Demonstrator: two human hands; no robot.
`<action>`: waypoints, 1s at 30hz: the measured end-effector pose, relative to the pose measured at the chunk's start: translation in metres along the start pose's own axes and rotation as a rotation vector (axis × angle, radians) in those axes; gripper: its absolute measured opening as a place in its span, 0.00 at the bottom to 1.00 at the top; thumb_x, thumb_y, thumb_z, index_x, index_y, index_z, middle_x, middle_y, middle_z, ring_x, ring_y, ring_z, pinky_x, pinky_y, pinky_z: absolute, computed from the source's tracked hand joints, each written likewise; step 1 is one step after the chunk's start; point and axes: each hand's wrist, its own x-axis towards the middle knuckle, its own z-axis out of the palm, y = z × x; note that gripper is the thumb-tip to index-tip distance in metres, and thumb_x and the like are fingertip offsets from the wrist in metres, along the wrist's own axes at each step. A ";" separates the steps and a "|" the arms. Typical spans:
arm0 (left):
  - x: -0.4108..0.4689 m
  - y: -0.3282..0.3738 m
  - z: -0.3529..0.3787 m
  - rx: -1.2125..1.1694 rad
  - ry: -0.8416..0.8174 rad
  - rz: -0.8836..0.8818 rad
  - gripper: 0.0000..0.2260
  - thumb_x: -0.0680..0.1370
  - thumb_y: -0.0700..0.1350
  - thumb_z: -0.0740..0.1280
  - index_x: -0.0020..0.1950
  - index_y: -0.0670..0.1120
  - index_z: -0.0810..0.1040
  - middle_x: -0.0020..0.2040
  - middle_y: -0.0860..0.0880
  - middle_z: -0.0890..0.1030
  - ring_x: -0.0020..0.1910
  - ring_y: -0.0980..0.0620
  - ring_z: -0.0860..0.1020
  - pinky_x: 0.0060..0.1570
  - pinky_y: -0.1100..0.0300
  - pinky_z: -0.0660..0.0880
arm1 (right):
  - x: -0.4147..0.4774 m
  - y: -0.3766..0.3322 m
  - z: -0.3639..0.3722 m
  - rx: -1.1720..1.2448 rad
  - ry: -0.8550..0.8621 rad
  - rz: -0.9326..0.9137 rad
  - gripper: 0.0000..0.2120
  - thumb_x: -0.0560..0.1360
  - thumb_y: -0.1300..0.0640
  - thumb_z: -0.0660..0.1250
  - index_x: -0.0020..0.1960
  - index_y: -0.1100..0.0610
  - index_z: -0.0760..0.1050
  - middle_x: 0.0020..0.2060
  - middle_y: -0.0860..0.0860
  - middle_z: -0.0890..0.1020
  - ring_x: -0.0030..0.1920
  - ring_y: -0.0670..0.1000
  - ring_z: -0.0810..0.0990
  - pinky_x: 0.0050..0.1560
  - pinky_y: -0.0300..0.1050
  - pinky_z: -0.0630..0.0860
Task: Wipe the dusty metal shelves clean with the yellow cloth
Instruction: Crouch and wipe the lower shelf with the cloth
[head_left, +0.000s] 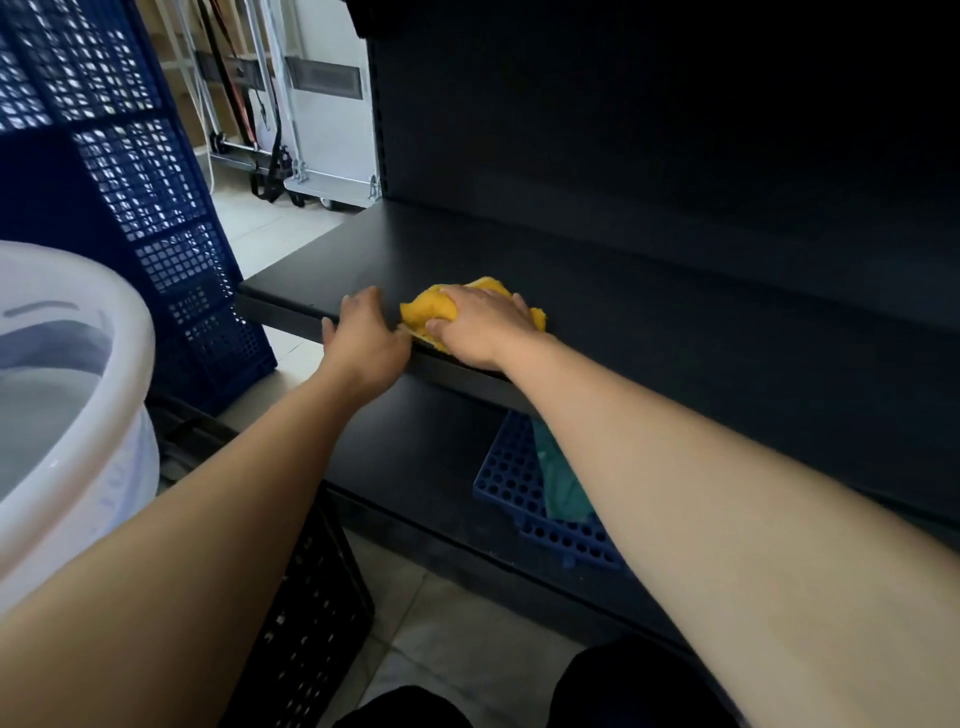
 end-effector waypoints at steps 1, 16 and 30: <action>0.001 0.000 -0.003 0.022 0.008 -0.019 0.21 0.79 0.43 0.60 0.71 0.40 0.62 0.71 0.40 0.63 0.72 0.42 0.57 0.73 0.48 0.49 | 0.006 -0.002 0.000 -0.010 0.003 0.014 0.25 0.78 0.42 0.56 0.73 0.46 0.62 0.72 0.49 0.66 0.73 0.56 0.61 0.73 0.56 0.54; 0.040 -0.024 -0.001 -0.004 0.026 -0.123 0.26 0.79 0.40 0.60 0.75 0.43 0.54 0.76 0.46 0.54 0.76 0.46 0.48 0.74 0.46 0.45 | 0.100 -0.033 0.018 -0.073 0.052 -0.083 0.27 0.78 0.41 0.54 0.74 0.51 0.61 0.73 0.52 0.65 0.74 0.57 0.60 0.73 0.56 0.51; 0.025 -0.031 0.021 -0.052 0.187 -0.134 0.34 0.79 0.45 0.60 0.77 0.42 0.41 0.77 0.45 0.38 0.76 0.50 0.37 0.72 0.50 0.33 | 0.076 -0.058 0.028 -0.014 -0.037 -0.330 0.22 0.77 0.39 0.53 0.66 0.47 0.69 0.67 0.51 0.73 0.69 0.57 0.68 0.70 0.56 0.58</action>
